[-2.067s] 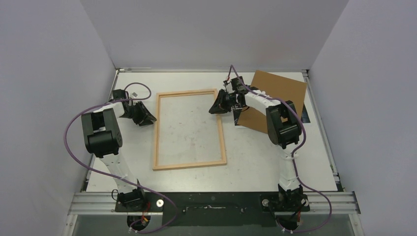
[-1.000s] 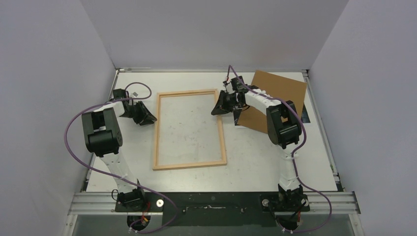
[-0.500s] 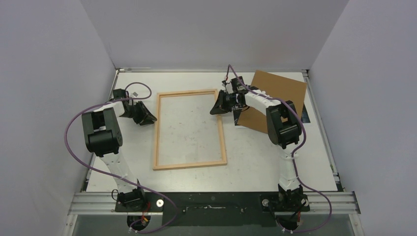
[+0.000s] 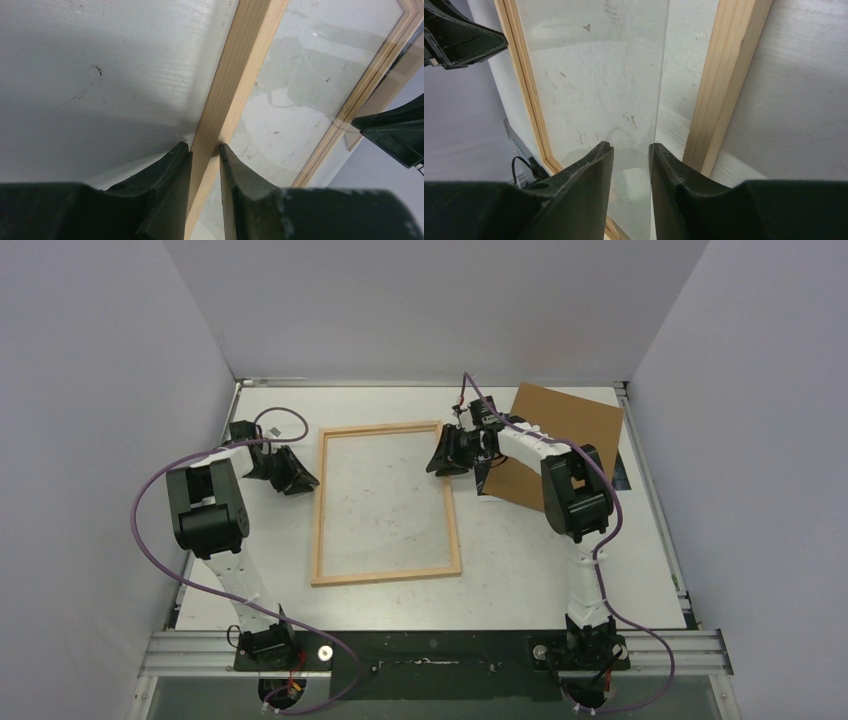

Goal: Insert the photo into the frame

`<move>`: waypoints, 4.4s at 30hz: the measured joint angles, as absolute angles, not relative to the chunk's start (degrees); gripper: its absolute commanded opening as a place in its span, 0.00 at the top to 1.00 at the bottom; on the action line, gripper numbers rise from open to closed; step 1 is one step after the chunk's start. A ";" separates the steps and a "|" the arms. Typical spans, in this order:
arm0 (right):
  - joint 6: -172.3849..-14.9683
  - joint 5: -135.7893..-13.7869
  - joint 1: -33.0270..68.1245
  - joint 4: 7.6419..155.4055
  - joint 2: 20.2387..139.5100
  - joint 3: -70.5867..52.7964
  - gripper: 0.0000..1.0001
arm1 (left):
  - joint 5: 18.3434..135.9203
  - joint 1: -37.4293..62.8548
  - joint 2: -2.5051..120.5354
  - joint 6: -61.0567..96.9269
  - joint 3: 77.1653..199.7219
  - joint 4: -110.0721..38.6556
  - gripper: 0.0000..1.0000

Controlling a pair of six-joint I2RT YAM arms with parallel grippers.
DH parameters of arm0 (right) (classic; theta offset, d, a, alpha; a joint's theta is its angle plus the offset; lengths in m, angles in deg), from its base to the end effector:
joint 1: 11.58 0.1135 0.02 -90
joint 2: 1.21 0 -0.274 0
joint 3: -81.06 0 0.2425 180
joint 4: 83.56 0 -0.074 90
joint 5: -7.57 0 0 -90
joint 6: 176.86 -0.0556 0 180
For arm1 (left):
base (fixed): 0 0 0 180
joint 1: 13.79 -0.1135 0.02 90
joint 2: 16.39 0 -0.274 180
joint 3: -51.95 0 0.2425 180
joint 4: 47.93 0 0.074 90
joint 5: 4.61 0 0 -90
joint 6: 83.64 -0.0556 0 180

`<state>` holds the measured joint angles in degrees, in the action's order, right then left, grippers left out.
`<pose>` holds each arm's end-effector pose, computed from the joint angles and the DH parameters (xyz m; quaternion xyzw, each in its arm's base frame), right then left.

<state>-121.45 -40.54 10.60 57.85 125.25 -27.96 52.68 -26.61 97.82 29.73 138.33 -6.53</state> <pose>0.4292 0.2151 0.1655 -0.0073 0.8992 0.4305 0.0775 0.3866 0.0572 0.1373 -0.2449 0.9129 -0.2917 0.1468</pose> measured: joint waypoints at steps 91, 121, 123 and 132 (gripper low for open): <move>-111.20 -61.17 15.54 41.83 121.90 -26.43 0.65 | 57.10 -23.50 88.40 29.86 128.67 -2.23 0.59; -118.54 -65.98 13.85 49.76 123.83 -31.80 0.66 | 58.26 -21.32 96.36 34.71 138.85 -8.63 0.61; -119.16 -66.03 13.57 50.31 124.63 -32.66 0.64 | 58.21 -21.34 96.77 34.89 139.33 -8.63 0.60; -121.28 -65.65 13.46 50.85 125.95 -32.59 0.52 | 57.58 -21.64 97.01 35.37 139.79 -8.20 0.53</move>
<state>-121.28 -65.65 13.46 50.85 125.95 -32.59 57.58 -21.64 97.01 35.37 139.79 -8.20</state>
